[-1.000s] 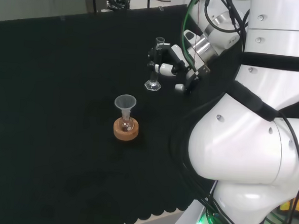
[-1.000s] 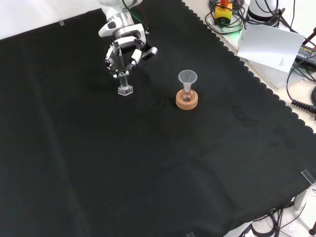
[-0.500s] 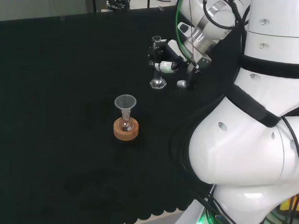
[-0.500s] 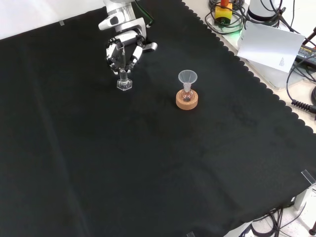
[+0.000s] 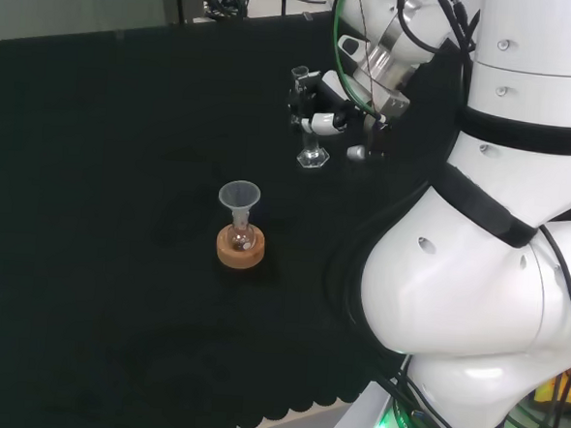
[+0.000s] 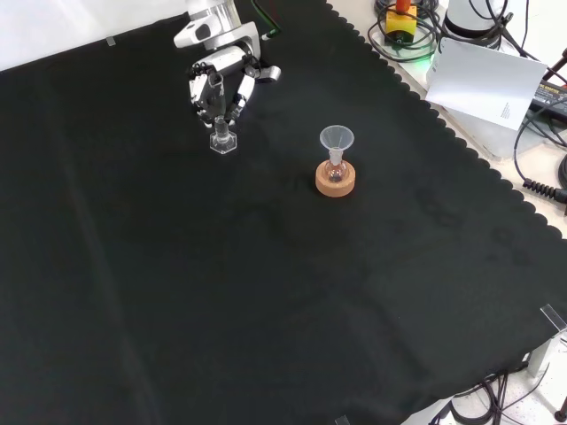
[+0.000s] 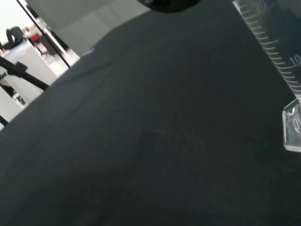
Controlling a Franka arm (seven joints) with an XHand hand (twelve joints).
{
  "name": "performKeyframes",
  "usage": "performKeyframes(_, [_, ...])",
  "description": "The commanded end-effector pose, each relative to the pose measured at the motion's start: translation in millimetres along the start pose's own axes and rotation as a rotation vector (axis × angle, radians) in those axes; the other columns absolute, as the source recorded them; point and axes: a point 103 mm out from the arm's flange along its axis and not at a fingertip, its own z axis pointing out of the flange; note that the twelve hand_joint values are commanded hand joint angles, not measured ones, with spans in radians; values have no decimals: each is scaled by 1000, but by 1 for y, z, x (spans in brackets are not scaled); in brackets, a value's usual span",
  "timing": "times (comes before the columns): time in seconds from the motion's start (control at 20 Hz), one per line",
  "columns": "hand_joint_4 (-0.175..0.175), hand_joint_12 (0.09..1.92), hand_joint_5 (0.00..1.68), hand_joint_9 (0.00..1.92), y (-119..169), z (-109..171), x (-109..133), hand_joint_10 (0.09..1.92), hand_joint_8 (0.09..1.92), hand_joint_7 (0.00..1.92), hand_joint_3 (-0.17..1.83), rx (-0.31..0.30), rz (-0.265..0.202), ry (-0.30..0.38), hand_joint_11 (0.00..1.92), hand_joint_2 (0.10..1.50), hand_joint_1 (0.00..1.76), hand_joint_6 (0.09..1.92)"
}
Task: Pick up the graduated cylinder.
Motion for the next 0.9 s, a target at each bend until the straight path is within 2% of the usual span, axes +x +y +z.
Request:
performKeyframes(0.05, [-175, 784, 816, 1335, -4, -31, 7, 284, 1246, 843, -1, 103, 29, -90, 1230, 1196, 1231, 1252])
performKeyframes(0.7, [-175, 774, 822, 1347, -37, -70, 38, 270, 1236, 851, -2, 227, 83, -173, 1229, 1193, 1233, 1242])
performKeyframes(0.9, [-175, 770, 825, 1349, -48, -73, 51, 266, 1230, 854, -2, 236, 89, -178, 1227, 1191, 1234, 1238])
